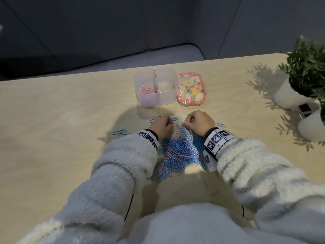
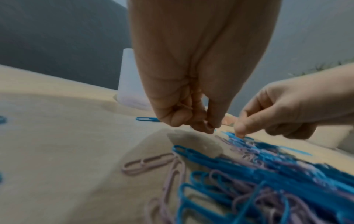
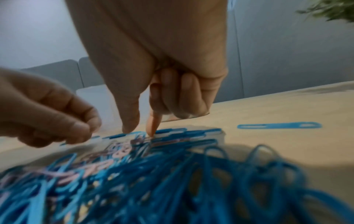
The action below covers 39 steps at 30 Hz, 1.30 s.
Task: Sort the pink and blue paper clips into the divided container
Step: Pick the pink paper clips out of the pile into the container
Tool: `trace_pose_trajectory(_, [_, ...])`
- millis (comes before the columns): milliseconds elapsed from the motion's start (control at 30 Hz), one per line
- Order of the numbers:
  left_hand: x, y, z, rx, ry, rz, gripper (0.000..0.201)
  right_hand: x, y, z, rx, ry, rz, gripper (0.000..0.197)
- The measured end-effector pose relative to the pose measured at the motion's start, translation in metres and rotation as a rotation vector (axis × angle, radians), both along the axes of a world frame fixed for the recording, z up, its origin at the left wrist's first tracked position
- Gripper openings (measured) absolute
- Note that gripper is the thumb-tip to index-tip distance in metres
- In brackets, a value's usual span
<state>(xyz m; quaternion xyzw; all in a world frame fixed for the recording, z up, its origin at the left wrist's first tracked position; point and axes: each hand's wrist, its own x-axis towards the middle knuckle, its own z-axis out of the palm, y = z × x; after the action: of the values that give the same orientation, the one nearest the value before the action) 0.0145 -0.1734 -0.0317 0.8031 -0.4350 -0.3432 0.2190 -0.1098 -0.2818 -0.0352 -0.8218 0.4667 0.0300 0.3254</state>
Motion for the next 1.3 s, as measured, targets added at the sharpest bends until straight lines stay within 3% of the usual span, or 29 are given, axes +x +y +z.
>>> trace_pose_trajectory(133, [0.001,-0.004,0.005,-0.016,0.162,0.087,0.023,0.015,0.0,-0.004,0.144,-0.026,-0.046,0.01])
trace_pose_trajectory(200, [0.002,-0.005,0.005,-0.021,0.232,0.124,0.017,0.014,-0.004,-0.007,0.25,-0.099,-0.093,0.016])
trace_pose_trajectory(300, [0.004,-0.009,0.003,-0.043,0.277,0.222,0.027,0.006,-0.012,-0.007,0.408,-0.26,-0.234,0.021])
trace_pose_trajectory(467, [0.0,-0.013,-0.001,-0.073,0.222,0.112,0.014,-0.011,-0.023,0.002,0.522,-0.386,-0.409,0.024])
trace_pose_trajectory(600, [-0.004,-0.013,0.0,-0.058,0.16,-0.004,0.02,-0.022,-0.031,-0.008,0.258,-0.302,-0.308,0.02])
trace_pose_trajectory(700, [-0.004,-0.012,-0.002,-0.027,-0.029,-0.164,0.02,-0.019,-0.023,-0.007,0.088,-0.197,-0.114,0.007])
trace_pose_trajectory(833, [-0.002,-0.011,0.0,0.02,-0.163,-0.275,0.017,-0.011,-0.007,-0.001,0.014,-0.02,0.16,0.024])
trace_pose_trajectory(967, [0.003,-0.007,0.001,0.044,-0.204,-0.253,0.016,-0.007,-0.001,-0.003,0.02,0.012,0.172,0.01])
trace_pose_trajectory(1100, [0.009,-0.001,0.0,0.038,-0.168,-0.186,0.014,-0.005,0.0,-0.004,0.084,0.016,0.227,0.013])
trace_pose_trajectory(1200, [0.012,0.004,0.002,-0.018,-0.084,-0.074,0.018,-0.007,-0.001,-0.005,0.069,0.014,0.265,0.014])
trace_pose_trajectory(1300, [0.013,0.006,0.002,-0.007,0.051,0.004,0.023,-0.015,-0.005,0.002,0.145,-0.117,0.186,0.012])
